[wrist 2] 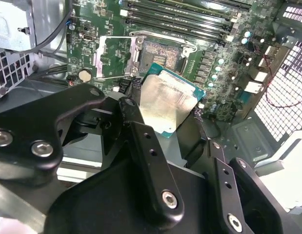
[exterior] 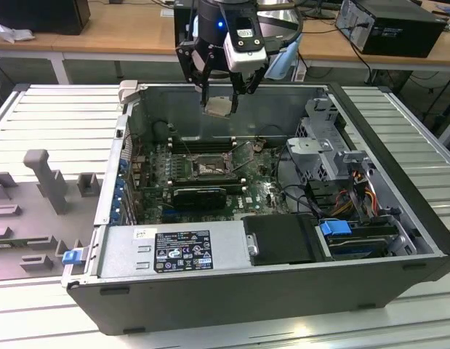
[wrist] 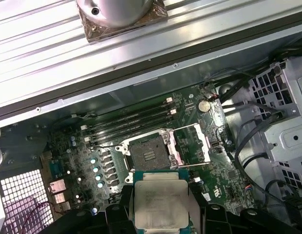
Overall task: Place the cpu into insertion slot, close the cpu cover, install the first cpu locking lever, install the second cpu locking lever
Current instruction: 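Place the cpu into insertion slot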
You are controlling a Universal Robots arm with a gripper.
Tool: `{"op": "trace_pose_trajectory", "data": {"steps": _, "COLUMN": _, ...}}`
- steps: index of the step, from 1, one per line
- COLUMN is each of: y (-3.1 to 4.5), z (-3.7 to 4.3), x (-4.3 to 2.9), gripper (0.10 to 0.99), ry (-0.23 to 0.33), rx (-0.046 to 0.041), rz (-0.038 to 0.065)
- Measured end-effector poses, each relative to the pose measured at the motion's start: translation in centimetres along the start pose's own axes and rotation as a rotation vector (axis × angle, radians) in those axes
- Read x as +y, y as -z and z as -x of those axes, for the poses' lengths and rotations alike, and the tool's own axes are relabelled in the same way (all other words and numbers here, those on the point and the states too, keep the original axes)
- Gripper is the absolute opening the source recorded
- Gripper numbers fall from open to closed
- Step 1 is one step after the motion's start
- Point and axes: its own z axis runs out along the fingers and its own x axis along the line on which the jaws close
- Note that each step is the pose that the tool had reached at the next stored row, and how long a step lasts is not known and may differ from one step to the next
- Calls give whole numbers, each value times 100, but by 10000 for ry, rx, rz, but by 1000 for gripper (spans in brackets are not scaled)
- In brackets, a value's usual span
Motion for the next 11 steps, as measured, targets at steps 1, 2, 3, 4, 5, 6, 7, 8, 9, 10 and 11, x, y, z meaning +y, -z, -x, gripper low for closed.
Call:
{"op": "trace_pose_trajectory", "data": {"steps": 1, "y": 0, "z": 0, "x": 0, "gripper": 537, "ry": -28, "rx": -3, "rz": 1}}
{"op": "trace_pose_trajectory", "data": {"steps": 2, "y": 0, "z": 0, "x": 0, "gripper": 537, "ry": -86, "rx": -8, "rz": 2}}
{"op": "trace_pose_trajectory", "data": {"steps": 3, "y": 0, "z": 0, "x": 0, "gripper": 537, "ry": -132, "rx": -12, "rz": 3}}
{"op": "trace_pose_trajectory", "data": {"steps": 4, "y": 0, "z": 0, "x": 0, "gripper": 537, "ry": -162, "rx": -15, "rz": 3}}
{"op": "trace_pose_trajectory", "data": {"steps": 5, "y": 0, "z": 0, "x": 0, "gripper": 537, "ry": -187, "rx": -17, "rz": 4}}
{"op": "trace_pose_trajectory", "data": {"steps": 6, "y": 0, "z": 0, "x": 0, "gripper": 537, "ry": -222, "rx": -20, "rz": 4}}
{"op": "trace_pose_trajectory", "data": {"steps": 7, "y": 0, "z": 0, "x": 0, "gripper": 537, "ry": -252, "rx": -23, "rz": 5}}
{"op": "trace_pose_trajectory", "data": {"steps": 8, "y": -1, "z": 0, "x": 0, "gripper": 537, "ry": -290, "rx": -26, "rz": 6}}
{"op": "trace_pose_trajectory", "data": {"steps": 9, "y": 0, "z": 0, "x": 0, "gripper": 537, "ry": -343, "rx": -31, "rz": 7}}
{"op": "trace_pose_trajectory", "data": {"steps": 10, "y": -1, "z": 0, "x": 0, "gripper": 537, "ry": -385, "rx": -35, "rz": 8}}
{"op": "trace_pose_trajectory", "data": {"steps": 11, "y": 0, "z": 0, "x": 0, "gripper": 537, "ry": -430, "rx": -39, "rz": 8}}
